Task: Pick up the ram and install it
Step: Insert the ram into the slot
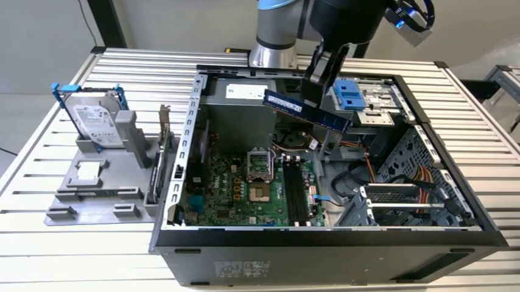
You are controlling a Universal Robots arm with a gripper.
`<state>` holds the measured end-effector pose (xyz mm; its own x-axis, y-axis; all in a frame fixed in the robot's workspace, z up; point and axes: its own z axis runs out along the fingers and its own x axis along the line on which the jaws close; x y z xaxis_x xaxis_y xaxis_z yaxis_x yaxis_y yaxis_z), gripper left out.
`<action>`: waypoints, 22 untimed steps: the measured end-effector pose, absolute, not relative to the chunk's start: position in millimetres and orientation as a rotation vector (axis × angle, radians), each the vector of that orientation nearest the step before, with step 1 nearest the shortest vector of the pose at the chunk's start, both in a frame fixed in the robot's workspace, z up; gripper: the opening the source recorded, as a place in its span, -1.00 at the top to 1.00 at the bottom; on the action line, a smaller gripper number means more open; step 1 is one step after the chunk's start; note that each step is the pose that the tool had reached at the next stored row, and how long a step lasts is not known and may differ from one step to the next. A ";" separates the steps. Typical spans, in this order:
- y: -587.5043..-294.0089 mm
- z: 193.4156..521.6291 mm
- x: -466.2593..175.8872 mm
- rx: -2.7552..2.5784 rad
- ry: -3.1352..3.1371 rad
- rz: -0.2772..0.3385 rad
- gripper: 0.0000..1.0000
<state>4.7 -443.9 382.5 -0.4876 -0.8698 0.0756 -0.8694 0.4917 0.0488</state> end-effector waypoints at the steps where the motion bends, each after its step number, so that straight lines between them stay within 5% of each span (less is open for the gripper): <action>1: -443.9 382.5 4.7 1.539 -2.635 -0.006 1.00; 22: -443.9 382.5 4.7 1.393 -2.715 -0.014 1.00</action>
